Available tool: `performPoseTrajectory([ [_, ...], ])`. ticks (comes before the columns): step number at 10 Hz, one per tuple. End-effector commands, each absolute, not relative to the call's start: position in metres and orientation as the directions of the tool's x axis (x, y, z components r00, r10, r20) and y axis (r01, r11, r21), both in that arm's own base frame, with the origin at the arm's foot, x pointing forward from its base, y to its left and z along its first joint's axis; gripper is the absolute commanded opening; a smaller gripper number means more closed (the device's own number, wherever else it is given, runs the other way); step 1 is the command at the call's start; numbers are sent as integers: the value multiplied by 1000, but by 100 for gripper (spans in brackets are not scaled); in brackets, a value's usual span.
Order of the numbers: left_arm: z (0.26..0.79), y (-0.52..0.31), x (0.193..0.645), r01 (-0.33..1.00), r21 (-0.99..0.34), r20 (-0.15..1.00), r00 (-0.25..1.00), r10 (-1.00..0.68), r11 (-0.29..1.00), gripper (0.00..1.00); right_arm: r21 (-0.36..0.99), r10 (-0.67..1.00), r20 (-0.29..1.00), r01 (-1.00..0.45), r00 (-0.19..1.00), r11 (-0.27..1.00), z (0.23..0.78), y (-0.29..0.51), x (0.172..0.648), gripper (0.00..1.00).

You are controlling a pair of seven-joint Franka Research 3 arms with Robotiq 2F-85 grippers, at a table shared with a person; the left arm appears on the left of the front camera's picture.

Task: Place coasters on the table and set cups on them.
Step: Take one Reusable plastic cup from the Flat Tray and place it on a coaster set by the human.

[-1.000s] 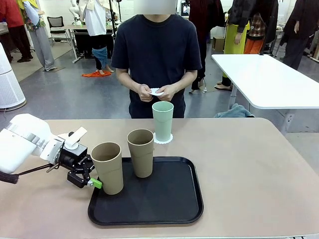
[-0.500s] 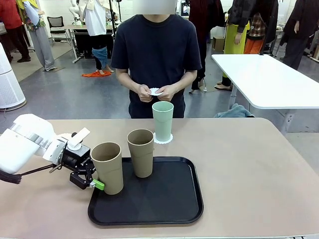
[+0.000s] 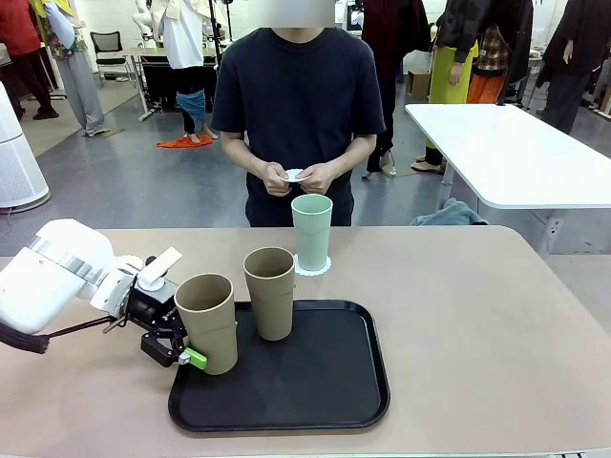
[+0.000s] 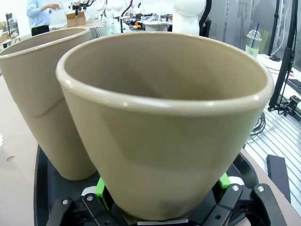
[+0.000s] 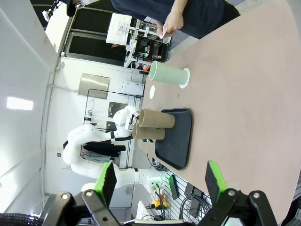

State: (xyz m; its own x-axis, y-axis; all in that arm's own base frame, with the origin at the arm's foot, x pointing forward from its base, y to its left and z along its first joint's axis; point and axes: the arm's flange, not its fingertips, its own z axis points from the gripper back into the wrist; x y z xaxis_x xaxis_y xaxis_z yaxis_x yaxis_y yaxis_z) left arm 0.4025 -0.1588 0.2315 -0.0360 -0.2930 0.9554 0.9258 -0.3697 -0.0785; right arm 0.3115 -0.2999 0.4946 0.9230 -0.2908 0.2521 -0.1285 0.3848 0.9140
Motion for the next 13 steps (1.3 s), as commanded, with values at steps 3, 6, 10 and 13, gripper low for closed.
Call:
performPoseTrajectory([
  [3, 229, -165, 400, 930, -45, 963, -57, -265, -364, 0, 917, -294, 254, -132, 922, 378, 493, -300, 311, 100],
  [6, 238, -157, 397, 929, -34, 963, -68, -261, -368, 26, 917, -294, 254, -132, 922, 378, 493, -300, 311, 100],
  [10, 354, -115, 408, 978, 34, 964, -87, -250, -207, 52, 917, -294, 254, -132, 922, 378, 493, -300, 311, 100],
  [13, 435, -95, 424, 994, 15, 966, -43, -256, -111, 52, 917, -294, 254, -132, 922, 378, 493, -300, 311, 100],
])
